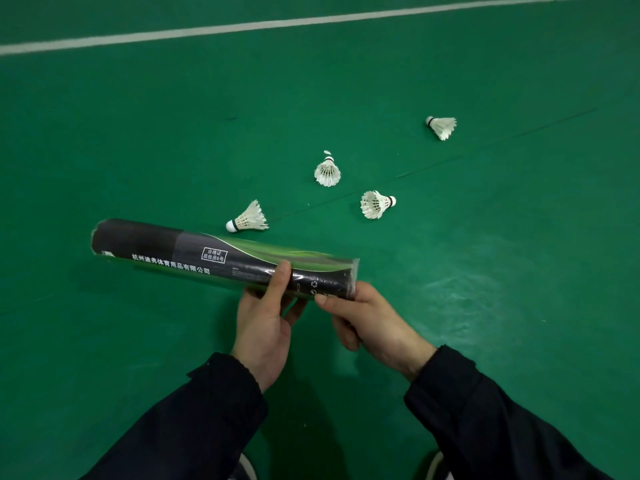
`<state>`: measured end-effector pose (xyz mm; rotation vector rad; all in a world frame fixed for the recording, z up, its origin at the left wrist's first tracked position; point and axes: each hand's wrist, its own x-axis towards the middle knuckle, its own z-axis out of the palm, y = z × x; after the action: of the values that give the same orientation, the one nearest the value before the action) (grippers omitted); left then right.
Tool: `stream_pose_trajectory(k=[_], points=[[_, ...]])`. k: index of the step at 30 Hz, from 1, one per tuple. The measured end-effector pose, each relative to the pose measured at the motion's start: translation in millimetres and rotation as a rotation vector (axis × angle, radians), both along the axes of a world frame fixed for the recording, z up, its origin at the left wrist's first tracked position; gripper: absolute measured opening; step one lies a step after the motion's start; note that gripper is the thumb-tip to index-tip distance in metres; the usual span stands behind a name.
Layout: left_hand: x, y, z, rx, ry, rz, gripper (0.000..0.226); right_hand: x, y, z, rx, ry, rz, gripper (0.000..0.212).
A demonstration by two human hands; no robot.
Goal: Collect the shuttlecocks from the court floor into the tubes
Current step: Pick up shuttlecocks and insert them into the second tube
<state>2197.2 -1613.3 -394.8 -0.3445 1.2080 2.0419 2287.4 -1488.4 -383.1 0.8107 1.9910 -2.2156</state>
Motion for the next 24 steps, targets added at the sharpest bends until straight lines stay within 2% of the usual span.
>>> stream_pose_trajectory(k=[4,7,10,13,15,18,20,21,24], points=[[0.2,-14.6,-5.3,-0.014,-0.025,-0.063,0.069,-4.0,-5.0,24.5,-0.220,-0.210,0.042,0.037],[0.2,-23.4,-10.9,0.004,-0.037,-0.120,0.069,-3.9,-1.5,36.8,-0.292,-0.306,0.109,0.029],[-11.0,-20.6,-11.8,0.028,-0.058,-0.101,0.067,-8.9,1.1,34.1,-0.281,-0.181,0.121,0.026],[-30.0,-16.1,-11.0,-0.014,-0.027,-0.012,0.064,-12.8,18.8,19.9,-0.291,-0.050,0.009,0.027],[-40.2,-16.6,-13.8,-0.028,-0.014,0.012,0.053,-18.9,43.9,7.9,-0.157,-0.047,-0.133,0.027],[-47.7,-17.9,-19.7,-0.079,-0.015,0.004,0.048,-38.9,92.7,-22.6,0.406,-0.160,-0.266,0.016],[-47.1,-14.6,-22.3,-0.088,-0.017,-0.011,0.056,-57.8,126.2,-44.7,0.751,-0.250,-0.261,0.030],[-45.5,-12.5,-23.1,-0.100,-0.019,-0.013,0.056,-67.8,142.1,-52.9,0.829,-0.281,-0.270,0.037],[-38.2,-4.7,-21.7,-0.121,-0.025,0.021,0.048,-89.5,185.4,-73.7,0.892,-0.352,-0.270,0.057]])
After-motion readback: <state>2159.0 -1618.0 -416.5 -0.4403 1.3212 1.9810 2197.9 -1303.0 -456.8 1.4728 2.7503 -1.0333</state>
